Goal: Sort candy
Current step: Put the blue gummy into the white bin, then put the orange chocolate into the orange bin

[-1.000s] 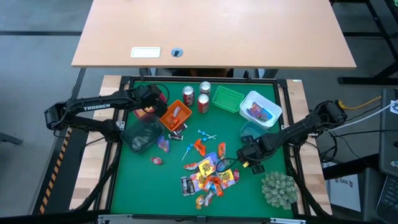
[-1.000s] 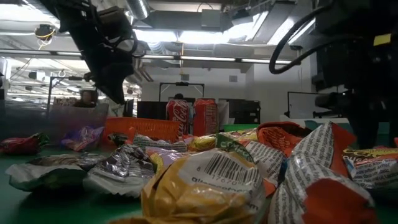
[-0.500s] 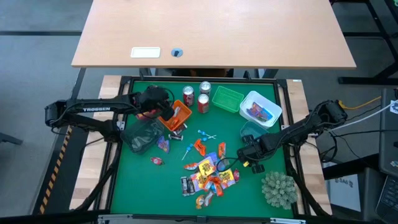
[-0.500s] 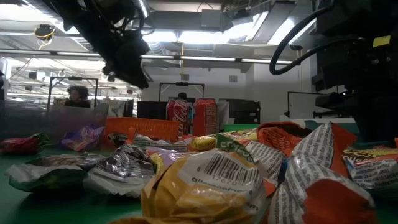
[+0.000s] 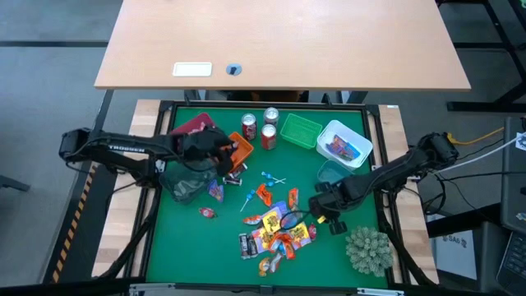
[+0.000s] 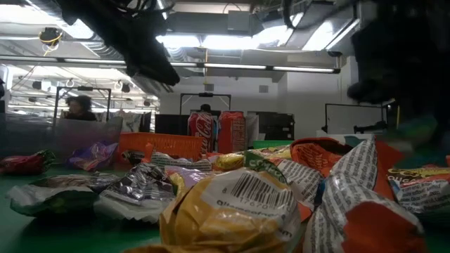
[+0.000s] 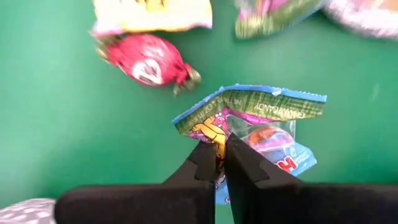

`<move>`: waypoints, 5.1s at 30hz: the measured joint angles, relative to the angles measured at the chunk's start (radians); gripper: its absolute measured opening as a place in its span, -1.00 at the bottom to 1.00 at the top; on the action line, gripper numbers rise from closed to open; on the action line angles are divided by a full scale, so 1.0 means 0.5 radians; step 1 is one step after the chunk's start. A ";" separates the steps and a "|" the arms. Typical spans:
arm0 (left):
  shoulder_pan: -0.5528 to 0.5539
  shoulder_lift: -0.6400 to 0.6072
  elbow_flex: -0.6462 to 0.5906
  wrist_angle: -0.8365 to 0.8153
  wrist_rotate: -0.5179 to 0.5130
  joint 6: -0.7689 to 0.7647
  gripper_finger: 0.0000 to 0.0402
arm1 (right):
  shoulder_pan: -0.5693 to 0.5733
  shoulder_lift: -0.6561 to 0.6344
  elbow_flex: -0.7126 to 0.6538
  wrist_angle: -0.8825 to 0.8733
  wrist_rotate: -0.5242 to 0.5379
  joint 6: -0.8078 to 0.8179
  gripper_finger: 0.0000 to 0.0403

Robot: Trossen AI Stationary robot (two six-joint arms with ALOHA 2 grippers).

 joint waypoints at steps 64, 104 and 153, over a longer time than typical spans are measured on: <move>-0.521 1.076 0.117 1.428 0.321 0.229 -0.12 | -1.837 -0.491 0.273 -1.000 0.854 -0.941 -0.17; -0.414 1.344 0.119 0.831 0.449 0.826 -0.36 | -1.833 -0.491 0.273 -0.791 0.293 -0.910 -0.06; 0.056 0.329 0.503 -0.628 0.156 0.445 -1.00 | -1.186 -0.491 0.273 0.034 -0.470 -0.810 -0.06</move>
